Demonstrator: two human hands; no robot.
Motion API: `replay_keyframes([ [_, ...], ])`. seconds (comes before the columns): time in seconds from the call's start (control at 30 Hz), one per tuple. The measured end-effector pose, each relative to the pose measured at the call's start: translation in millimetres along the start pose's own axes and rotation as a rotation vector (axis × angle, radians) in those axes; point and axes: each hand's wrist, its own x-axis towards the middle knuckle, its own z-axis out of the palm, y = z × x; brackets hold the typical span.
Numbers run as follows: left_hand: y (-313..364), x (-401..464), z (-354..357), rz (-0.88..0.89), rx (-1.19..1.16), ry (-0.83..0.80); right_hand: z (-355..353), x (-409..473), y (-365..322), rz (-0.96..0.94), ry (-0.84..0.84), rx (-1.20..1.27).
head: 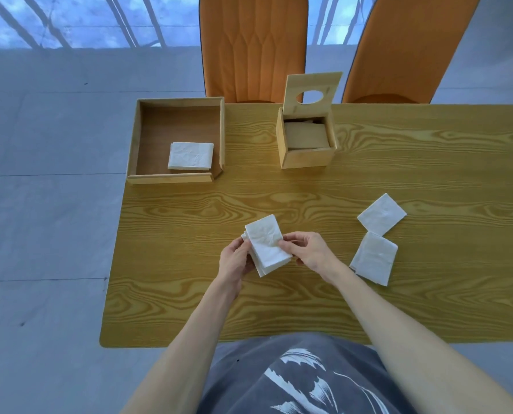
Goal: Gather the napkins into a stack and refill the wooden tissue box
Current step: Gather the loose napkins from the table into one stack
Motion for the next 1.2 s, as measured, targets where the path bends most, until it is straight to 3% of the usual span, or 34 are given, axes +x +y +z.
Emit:
replay_keyframes([
  [0.4,-15.8,0.0,11.5,0.021,0.015,-0.015,0.4,-1.6,20.5,-0.114,0.23,-0.482],
  [0.83,-26.4,1.7,59.8,0.012,0.108,-0.1,-91.6,-35.4,47.0,0.055,0.879,-0.316],
  [1.2,-32.5,-0.9,86.8,-0.017,0.203,-0.154,-154.7,-38.2,58.1,0.248,0.716,-0.453],
])
